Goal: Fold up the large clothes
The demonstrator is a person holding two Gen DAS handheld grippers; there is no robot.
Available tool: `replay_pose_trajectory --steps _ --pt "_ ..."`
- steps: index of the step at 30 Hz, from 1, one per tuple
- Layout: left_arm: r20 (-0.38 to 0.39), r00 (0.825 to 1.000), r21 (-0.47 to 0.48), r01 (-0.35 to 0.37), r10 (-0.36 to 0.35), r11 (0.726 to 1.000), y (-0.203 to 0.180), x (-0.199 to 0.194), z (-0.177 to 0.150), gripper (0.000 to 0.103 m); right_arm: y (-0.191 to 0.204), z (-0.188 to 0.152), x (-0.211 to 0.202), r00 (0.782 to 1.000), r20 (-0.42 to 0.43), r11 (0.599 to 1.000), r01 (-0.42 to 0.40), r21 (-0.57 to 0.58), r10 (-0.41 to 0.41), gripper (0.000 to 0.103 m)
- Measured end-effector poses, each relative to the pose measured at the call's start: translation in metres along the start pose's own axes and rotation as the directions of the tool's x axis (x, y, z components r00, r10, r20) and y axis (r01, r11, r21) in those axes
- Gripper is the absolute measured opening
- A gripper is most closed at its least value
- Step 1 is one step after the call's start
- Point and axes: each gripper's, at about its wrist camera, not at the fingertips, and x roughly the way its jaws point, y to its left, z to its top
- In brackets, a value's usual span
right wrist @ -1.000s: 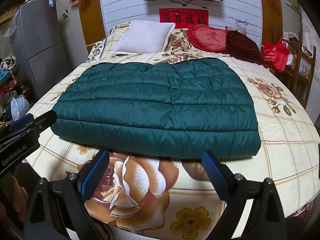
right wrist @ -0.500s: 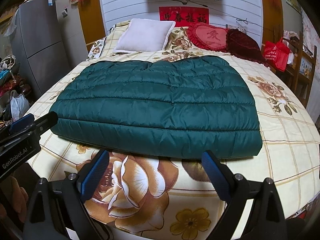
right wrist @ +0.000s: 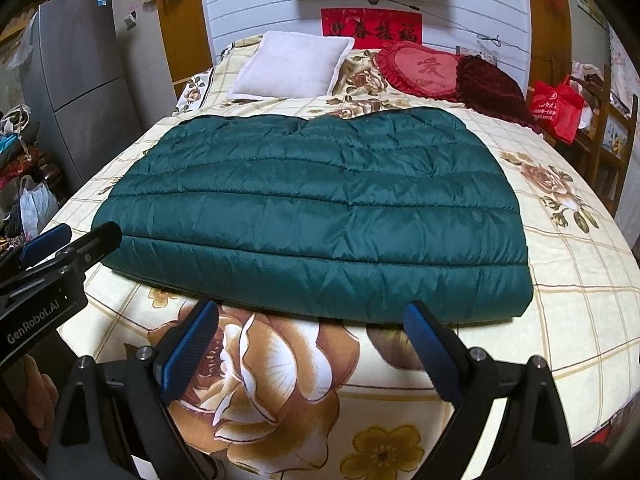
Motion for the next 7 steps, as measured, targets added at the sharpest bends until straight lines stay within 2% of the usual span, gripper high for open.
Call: replay_pose_trajectory --steps 7 --pt "0.014 1.0 0.008 0.012 -0.012 1.0 0.0014 0.0042 0.0021 0.084 -0.0023 0.0018 0.0052 1.0 -0.009 1.0 0.005 -0.001 -0.005 0.096"
